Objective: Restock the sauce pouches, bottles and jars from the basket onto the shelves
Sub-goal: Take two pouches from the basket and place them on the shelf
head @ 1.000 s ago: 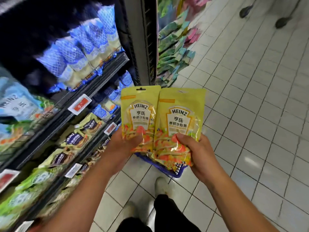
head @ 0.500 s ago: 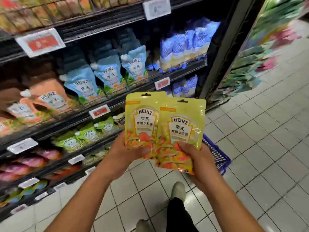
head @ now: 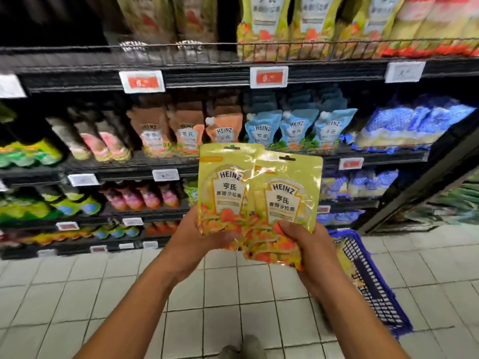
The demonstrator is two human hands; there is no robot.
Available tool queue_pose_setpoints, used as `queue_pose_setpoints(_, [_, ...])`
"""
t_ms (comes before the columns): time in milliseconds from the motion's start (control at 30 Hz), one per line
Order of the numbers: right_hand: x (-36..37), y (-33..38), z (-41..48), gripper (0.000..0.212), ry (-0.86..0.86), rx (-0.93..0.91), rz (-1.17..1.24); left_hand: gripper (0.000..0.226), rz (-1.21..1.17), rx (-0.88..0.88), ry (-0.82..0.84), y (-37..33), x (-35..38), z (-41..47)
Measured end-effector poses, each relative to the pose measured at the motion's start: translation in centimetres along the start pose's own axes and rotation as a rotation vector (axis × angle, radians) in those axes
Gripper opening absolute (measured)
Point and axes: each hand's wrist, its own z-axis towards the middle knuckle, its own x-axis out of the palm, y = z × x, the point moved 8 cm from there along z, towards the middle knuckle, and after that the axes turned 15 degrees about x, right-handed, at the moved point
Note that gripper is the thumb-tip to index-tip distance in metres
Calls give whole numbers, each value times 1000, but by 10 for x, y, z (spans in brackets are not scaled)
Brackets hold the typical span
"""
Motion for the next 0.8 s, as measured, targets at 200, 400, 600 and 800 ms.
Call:
queue_pose_setpoints(200, [56,21,19,42,144,15,-129,53,-102,43,-273,-32,-44,-9])
queue_pose_setpoints(400, [90,40,32,43,208,20,-198,46,-63,149,-410,-63,-74,-12])
queue_pose_setpoints(600, [109,54,43,48,251,43,-237,43,-100,218,-574,-84,-98,-15])
queue_pose_setpoints(800, [143,70,56,50,287,12,-222,38,-56,244,-602,-102,-129,-3])
